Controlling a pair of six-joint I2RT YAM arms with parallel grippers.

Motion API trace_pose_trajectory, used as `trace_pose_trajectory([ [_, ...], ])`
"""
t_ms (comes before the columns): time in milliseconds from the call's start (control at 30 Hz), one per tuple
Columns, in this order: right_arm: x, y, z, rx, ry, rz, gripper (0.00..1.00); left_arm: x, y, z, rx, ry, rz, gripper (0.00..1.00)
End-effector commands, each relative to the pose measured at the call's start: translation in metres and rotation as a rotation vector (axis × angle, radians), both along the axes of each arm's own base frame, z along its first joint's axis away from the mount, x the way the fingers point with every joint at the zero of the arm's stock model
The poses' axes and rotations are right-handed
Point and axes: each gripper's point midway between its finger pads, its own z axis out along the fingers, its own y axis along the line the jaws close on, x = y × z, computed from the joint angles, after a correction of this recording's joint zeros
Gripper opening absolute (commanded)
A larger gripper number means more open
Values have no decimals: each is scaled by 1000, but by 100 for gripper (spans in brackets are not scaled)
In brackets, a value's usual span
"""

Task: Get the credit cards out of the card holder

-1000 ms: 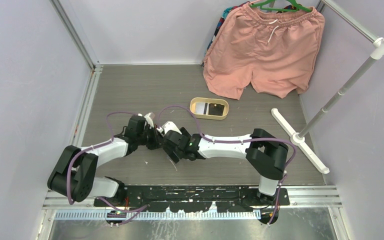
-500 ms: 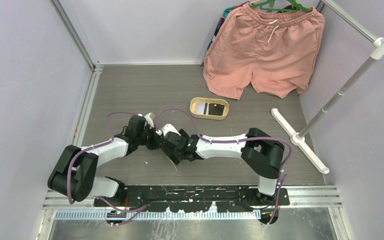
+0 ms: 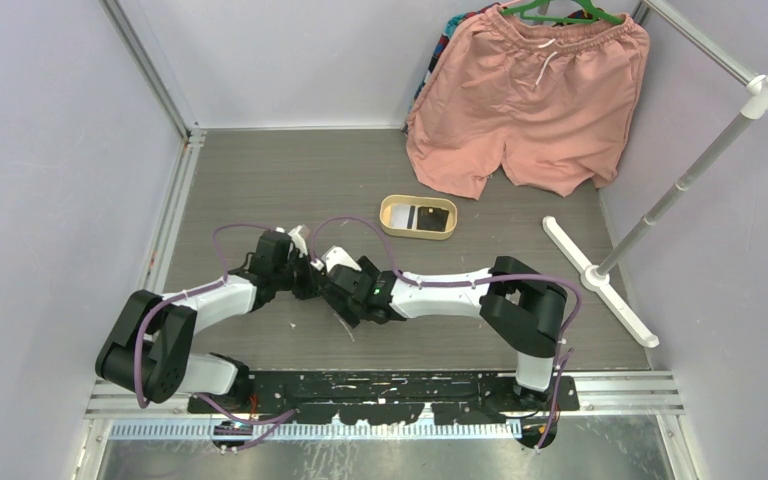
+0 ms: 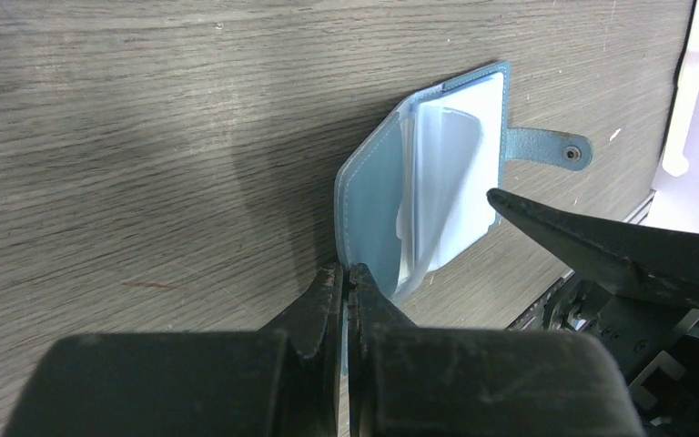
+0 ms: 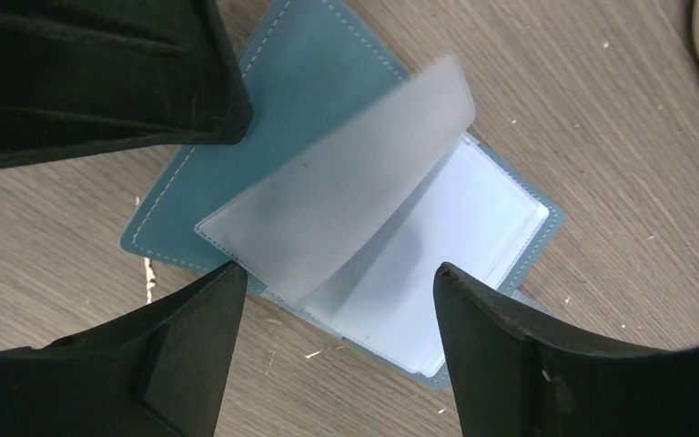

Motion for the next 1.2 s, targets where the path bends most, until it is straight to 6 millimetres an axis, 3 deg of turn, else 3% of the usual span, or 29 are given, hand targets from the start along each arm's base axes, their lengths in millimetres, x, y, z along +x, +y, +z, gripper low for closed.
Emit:
trace_pose_trajectory([
  [0,25,6,26,65,-120,-76,80,6,-5,10,-18,-30,-24,0],
  [400,41,-36,32,30,-193,-240,83,4,-5,8,-21,-26,-28,0],
  [700,38,-67,30,-23,-193,-299,84,3,-6,7,-23,-24,-32,0],
  [1033,28,-77,19,-38,-117,-282,85,3,-6,7,-25,-22,-34,0],
  [1167,36,-67,34,65,-81,-286,85,3,-7,6,-28,-21,-36,0],
])
